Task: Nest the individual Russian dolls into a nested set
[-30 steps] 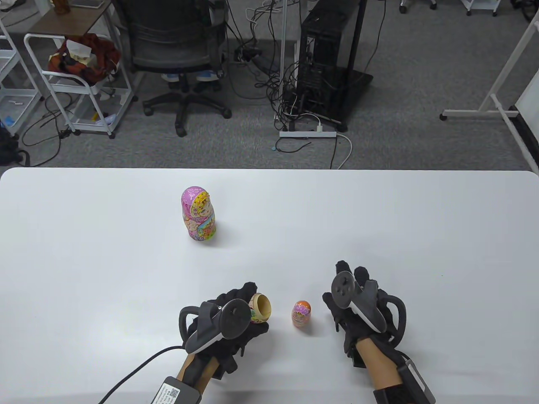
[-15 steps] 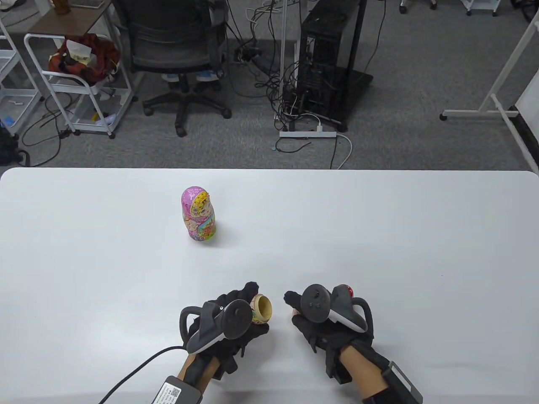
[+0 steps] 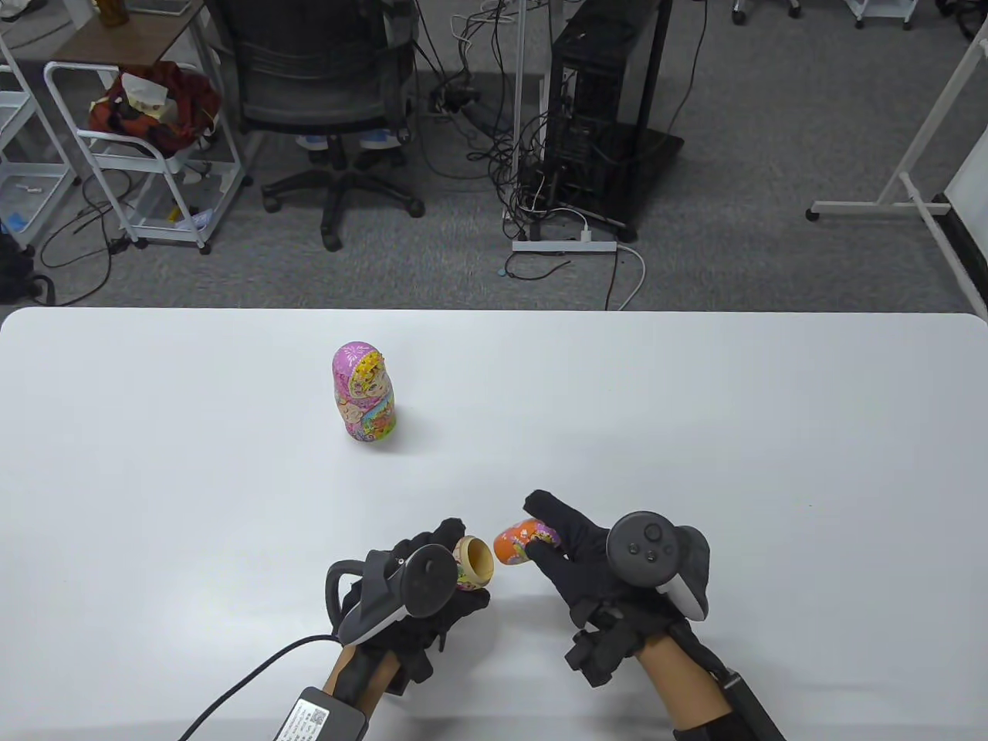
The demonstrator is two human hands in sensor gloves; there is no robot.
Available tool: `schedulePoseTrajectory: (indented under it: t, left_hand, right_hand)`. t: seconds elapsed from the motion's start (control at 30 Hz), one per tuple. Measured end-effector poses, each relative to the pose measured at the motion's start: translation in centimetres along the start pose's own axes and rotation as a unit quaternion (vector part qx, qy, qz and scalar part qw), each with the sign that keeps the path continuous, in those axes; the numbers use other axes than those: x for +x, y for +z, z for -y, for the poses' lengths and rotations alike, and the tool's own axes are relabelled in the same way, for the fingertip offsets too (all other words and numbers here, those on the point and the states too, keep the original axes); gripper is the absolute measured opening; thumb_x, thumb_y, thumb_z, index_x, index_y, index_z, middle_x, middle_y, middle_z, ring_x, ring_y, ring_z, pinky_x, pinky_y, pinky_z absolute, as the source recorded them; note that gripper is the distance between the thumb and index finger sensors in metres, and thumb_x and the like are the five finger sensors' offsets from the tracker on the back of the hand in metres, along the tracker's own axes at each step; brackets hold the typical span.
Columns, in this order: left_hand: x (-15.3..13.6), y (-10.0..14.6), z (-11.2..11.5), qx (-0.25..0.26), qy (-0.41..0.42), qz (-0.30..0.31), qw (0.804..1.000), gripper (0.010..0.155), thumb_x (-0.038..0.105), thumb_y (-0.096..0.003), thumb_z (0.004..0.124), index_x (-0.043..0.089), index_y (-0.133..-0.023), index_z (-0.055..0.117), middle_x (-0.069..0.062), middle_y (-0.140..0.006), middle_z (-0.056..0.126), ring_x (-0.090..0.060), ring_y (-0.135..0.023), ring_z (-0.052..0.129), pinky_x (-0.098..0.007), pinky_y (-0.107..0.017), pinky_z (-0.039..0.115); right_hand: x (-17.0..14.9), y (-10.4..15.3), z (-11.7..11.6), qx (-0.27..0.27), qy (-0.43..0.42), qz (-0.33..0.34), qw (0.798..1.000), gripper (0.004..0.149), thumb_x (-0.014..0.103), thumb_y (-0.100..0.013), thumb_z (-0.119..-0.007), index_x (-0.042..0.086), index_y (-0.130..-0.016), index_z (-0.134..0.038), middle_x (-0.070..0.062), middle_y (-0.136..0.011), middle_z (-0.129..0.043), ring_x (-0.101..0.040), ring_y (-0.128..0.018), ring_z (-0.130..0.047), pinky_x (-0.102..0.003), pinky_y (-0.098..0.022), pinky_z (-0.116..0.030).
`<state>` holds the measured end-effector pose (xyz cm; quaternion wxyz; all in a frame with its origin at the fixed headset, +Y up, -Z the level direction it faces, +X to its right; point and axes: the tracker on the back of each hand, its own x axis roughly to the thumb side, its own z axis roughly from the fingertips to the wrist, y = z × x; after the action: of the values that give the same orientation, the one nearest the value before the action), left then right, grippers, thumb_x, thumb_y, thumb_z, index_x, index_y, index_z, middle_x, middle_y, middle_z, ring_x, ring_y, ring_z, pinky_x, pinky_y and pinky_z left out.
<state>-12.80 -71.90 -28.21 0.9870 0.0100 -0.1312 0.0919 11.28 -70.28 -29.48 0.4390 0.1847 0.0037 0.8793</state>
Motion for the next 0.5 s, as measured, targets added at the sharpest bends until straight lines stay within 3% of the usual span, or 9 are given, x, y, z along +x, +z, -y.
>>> schedulePoseTrajectory:
  t: [0.5]
  left_hand:
    - [0.4,0.2,-0.5,0.004,0.068,0.01,0.998,0.093,0.075,-0.0301,0.084,0.029,-0.104,0.051,-0.001,-0.091,0.086,-0.015,-0.07,0.099,-0.045,-0.059,0.083]
  right_hand:
    - [1.2,0.1,-2.2,0.069,0.028,0.03,0.997,0.055,0.047,-0.051,-0.066,0.04,-0.102,-0.045,-0.009,-0.106,-0.066,-0.031,-0.084,-0.086,-0.051,-0.061,-0.073]
